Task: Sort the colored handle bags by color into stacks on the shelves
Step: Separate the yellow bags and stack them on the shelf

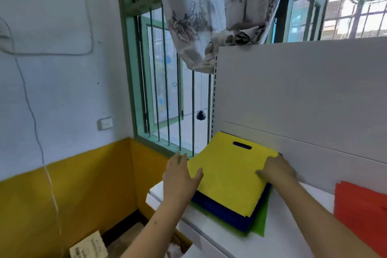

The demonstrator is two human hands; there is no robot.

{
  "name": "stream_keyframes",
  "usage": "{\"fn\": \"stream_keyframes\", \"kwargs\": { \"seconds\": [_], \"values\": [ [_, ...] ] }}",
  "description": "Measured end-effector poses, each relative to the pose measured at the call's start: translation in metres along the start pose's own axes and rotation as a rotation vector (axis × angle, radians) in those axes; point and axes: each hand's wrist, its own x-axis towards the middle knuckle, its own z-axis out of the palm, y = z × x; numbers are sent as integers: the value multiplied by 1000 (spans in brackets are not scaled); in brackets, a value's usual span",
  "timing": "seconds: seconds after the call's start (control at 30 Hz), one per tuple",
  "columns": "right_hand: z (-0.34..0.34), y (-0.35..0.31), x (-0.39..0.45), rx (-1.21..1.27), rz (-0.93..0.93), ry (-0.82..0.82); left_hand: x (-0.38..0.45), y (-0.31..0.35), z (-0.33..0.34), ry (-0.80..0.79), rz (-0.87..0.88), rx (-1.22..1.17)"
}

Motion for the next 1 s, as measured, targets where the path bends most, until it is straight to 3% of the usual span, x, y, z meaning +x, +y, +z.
{"fn": "stream_keyframes", "kwargs": {
  "seconds": [0.1,0.37,0.47,0.63,0.73,0.87,1.0],
  "values": [
    [13,-10,1,-161,5,83,8,-24,28,-108,-7,17],
    [39,-26,-10,-305,-52,203,2,-37,45,-4,67,28],
    [31,-34,-26,-175,64,169,4,-34,44,-28,107,106],
    [18,-31,-71,-42,188,139,14,-8,16,-224,177,296],
    [9,-21,-125,190,251,322,4,4,3,-255,191,3],
    [-10,8,-195,355,248,574,-37,48,-16,-380,287,-702],
    [-39,51,-275,591,318,807,-91,102,-33,-534,328,-1060]
  ]
}}
